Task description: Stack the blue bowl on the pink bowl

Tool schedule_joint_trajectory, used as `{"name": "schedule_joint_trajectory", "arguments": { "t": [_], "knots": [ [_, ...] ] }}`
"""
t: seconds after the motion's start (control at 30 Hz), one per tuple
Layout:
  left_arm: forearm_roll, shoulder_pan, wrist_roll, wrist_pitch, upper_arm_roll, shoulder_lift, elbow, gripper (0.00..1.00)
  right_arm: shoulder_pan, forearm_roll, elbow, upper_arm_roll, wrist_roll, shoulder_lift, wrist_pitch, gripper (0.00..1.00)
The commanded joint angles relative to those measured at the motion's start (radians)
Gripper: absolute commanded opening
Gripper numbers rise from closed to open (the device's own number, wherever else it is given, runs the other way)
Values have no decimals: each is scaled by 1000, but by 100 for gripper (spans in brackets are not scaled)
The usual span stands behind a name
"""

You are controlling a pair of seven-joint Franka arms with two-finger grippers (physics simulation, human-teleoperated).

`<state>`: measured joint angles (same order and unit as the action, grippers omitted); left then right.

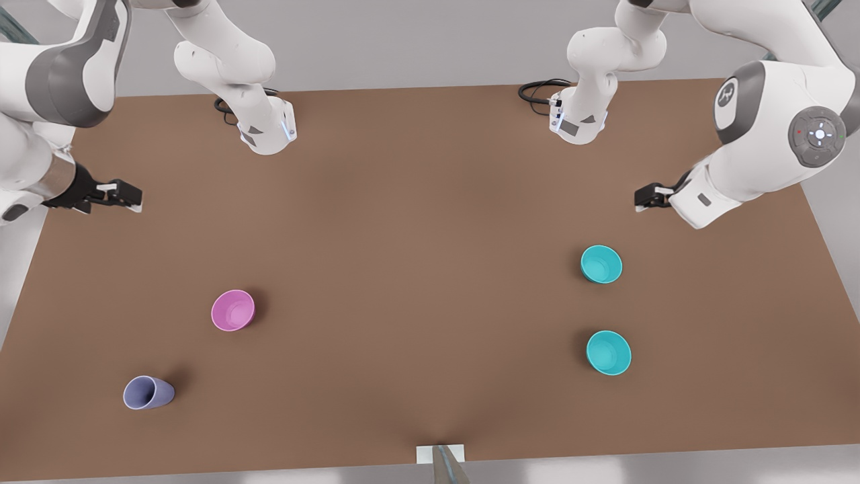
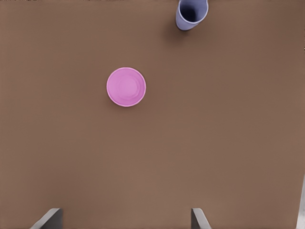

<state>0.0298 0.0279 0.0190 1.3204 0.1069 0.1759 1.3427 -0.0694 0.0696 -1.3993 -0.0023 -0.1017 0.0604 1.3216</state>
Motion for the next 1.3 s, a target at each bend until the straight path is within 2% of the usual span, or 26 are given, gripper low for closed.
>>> {"name": "schedule_joint_trajectory", "arguments": {
  "t": [0.0,0.07,0.13,0.2,0.3,0.33,0.43,0.53,0.67,1.03,1.07,1.17,1.2,1.27],
  "knots": [
    [-1,1,7,14,0,-1,0,100,-12,-1,0,-1,-16,-1,18,100],
    [-2,-5,7,14,-1,2,1,100,-12,-1,3,-1,-19,12,15,100],
    [-1,-13,6,14,-1,10,1,100,-9,2,-44,-1,17,119,-13,100],
    [-1,-13,7,13,-1,11,1,100,-21,-7,-167,-8,122,200,166,100],
    [-2,-11,7,13,-1,13,1,100,-102,-54,-202,-7,120,360,427,100],
    [-1,-11,7,13,-1,13,3,100,-104,-54,-242,-8,120,378,539,100],
    [-1,-11,9,11,-1,13,1,100,-115,-103,-277,-7,120,432,656,100],
    [-2,-11,9,11,-1,13,1,100,-115,-154,-385,-1,120,437,831,100],
    [-2,-13,9,10,-1,13,1,100,-110,-248,-399,15,117,481,846,100],
    [-2,-13,7,11,-1,13,1,100,-110,-295,-431,22,111,556,946,100],
    [-2,-11,7,11,-1,13,1,100,-110,-303,-432,28,109,558,946,95],
    [-2,-13,6,10,-1,13,1,100,-110,-315,-431,41,112,559,938,34],
    [-2,-13,6,10,-1,13,1,100,-110,-317,-429,41,116,562,938,21],
    [-2,-11,6,10,-1,13,1,100,-110,-317,-425,42,114,559,927,21]
  ]
}}
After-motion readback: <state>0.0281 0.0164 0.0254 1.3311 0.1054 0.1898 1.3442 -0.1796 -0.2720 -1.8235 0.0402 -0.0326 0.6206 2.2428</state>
